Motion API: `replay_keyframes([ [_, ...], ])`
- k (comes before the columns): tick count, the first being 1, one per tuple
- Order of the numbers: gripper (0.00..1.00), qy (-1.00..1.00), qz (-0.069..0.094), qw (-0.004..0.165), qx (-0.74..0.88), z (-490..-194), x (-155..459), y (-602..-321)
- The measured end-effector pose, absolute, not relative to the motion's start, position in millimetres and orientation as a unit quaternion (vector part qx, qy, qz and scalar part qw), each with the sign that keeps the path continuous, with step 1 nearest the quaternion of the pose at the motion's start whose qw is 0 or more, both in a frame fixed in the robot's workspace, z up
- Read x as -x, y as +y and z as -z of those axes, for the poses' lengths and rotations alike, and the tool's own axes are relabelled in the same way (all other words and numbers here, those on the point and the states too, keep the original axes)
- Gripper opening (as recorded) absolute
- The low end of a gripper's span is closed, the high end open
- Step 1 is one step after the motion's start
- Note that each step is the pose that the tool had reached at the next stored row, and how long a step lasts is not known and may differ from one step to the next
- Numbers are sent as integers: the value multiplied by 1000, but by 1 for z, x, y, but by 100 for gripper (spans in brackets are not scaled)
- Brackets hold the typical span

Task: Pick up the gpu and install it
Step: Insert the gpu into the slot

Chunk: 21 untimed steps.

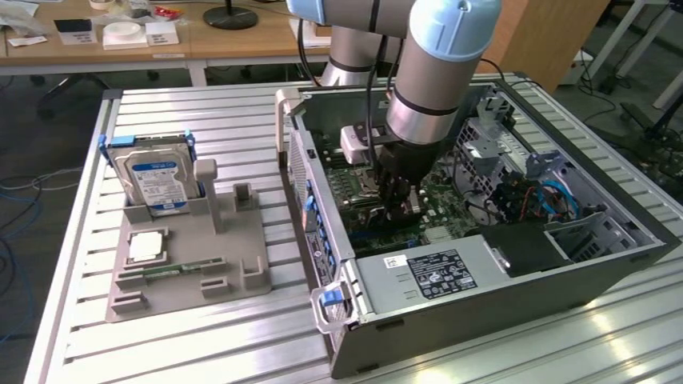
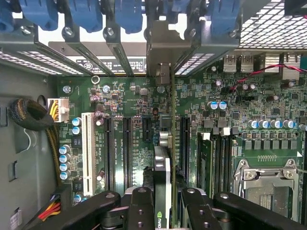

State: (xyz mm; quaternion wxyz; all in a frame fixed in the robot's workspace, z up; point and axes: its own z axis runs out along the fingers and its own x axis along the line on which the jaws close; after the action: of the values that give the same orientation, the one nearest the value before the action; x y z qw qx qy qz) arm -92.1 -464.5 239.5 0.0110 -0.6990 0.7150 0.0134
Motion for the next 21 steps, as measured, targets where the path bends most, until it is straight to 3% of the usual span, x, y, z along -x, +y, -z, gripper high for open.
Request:
replay_keyframes([
  [12,27,715,-14,11,699,-239,92,-464],
  [14,28,715,-14,11,699,-239,92,-464],
  [15,34,715,-13,11,699,-239,92,-464],
  [21,34,715,-13,11,699,-245,92,-464],
])
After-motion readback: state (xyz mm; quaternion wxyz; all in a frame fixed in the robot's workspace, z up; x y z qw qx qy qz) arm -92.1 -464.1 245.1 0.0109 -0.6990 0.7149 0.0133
